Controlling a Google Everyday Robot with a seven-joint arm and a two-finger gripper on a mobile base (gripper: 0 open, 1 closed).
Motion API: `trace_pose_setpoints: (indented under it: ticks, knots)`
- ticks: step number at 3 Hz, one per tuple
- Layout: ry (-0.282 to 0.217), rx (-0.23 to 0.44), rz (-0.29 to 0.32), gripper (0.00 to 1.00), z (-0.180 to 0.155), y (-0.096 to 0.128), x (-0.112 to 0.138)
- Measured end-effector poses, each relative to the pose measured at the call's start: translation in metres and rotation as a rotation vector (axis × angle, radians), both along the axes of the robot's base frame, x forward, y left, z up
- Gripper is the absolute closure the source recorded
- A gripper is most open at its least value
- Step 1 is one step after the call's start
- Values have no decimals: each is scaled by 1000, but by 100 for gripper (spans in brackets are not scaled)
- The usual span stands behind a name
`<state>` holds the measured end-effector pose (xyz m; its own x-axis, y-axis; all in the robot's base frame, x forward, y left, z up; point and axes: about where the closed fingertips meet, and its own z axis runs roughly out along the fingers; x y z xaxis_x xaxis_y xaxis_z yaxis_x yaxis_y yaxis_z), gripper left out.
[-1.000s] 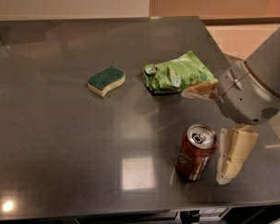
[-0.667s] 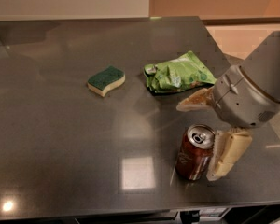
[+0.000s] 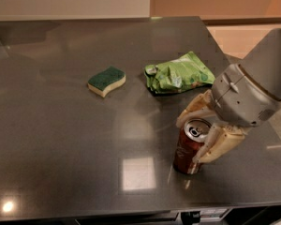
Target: Pick coke can
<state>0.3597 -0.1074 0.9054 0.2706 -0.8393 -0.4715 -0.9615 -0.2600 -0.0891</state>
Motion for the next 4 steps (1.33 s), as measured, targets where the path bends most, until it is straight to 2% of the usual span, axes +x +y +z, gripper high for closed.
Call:
trace_pose_setpoints:
  ticks: [1, 2, 3, 4]
  knots:
    - [5, 32, -21, 88, 19, -1, 5]
    - [10, 44, -56, 100, 42, -3, 12]
    - [14, 54, -98, 100, 71, 0, 22]
    - [-32, 97, -153, 100, 114, 10, 48]
